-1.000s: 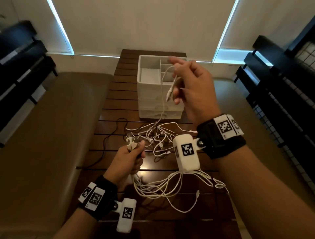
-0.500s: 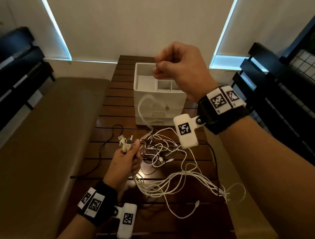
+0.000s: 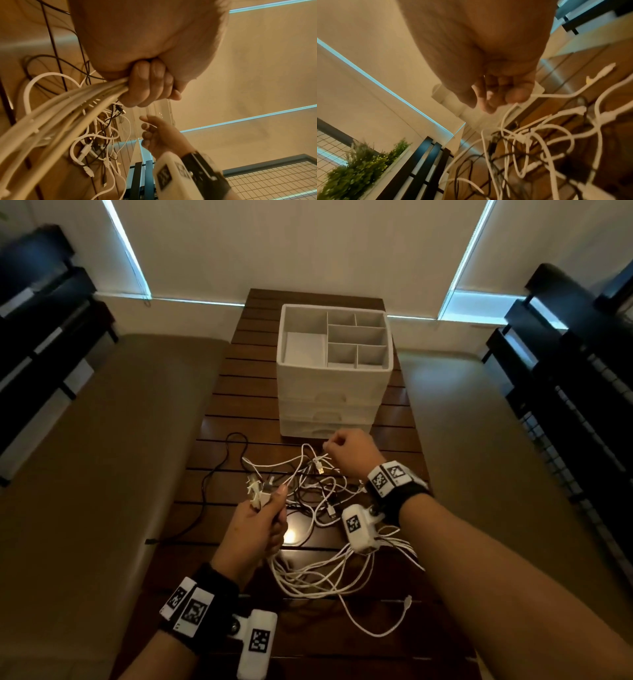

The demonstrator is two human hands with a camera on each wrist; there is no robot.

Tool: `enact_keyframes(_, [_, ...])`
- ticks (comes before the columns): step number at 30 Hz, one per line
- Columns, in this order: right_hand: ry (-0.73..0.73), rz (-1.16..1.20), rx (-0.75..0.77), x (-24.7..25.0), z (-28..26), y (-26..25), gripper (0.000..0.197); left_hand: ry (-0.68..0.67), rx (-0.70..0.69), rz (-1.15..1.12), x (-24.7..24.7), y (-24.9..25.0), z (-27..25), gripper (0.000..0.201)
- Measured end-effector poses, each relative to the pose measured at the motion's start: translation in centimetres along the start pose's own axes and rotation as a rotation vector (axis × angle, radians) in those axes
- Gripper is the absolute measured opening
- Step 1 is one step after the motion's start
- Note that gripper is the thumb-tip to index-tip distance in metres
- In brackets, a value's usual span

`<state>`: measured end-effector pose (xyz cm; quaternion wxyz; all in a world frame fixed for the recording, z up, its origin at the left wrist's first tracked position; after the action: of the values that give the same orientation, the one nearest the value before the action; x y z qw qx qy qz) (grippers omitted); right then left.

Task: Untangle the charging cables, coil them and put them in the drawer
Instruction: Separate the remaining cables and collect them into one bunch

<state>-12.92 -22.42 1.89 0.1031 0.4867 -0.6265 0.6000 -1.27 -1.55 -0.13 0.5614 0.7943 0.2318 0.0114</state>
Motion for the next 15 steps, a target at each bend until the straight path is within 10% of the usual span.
enact_keyframes(6, [-0.031, -0.027, -0.069, -5.8, 3.7, -1.2, 0.049, -0.023, 0.017, 0.049, -0.7, 0.2, -0.3, 0.046])
enact_keyframes(15, [0.190, 0.460, 0.047, -3.3, 2.2, -3.0, 0.010, 0.069, -0.056, -0.024, -0.3, 2.3, 1.4, 0.043])
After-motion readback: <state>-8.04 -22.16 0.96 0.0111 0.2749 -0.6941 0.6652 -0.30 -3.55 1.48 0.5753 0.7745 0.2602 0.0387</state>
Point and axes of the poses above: each hand's wrist, its own z-axis towards the middle knuckle, its own x-axis out of the back of the hand, y = z × x, the point moved 2 cm from there along z, towards the middle knuckle, and after that the axes turned 2 degrees about -y, right-handed, at the moved point
